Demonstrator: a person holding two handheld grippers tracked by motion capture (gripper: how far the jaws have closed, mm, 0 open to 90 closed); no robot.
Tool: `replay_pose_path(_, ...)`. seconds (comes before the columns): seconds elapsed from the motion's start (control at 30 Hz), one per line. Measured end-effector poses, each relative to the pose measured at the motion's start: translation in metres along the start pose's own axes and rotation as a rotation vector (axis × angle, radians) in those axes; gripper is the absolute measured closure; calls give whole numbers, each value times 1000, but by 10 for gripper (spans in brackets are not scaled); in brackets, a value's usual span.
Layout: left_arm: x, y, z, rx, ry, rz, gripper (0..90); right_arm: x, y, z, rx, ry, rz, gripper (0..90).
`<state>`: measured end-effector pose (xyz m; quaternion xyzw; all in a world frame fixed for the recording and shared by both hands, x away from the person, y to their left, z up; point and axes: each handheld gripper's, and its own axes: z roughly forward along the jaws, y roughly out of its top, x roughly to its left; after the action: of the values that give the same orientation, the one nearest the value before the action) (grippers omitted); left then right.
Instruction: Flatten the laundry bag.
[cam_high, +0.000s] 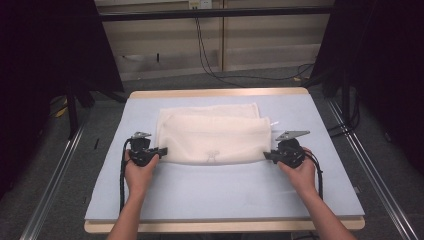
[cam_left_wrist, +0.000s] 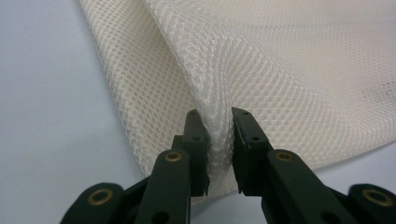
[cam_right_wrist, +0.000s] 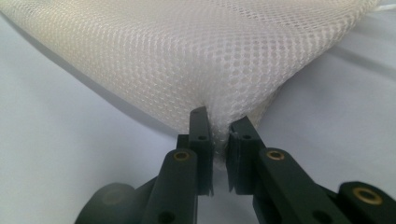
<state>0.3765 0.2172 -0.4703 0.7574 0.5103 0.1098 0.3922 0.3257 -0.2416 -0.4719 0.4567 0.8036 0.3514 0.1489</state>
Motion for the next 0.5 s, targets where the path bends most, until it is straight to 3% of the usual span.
replay_pose_path(0.2,-3,8,4,22,4,-6,751,-11,3,2,-19,0,40,794)
replay_pose_path(0.37,-1,9,-7,0,12,-30,531,-9,2,-6,-62,-27,57,639)
replay_pose_path(0.5,1,16,-10,-20,27,-33,417,-13,4,-9,-100,8,135,548)
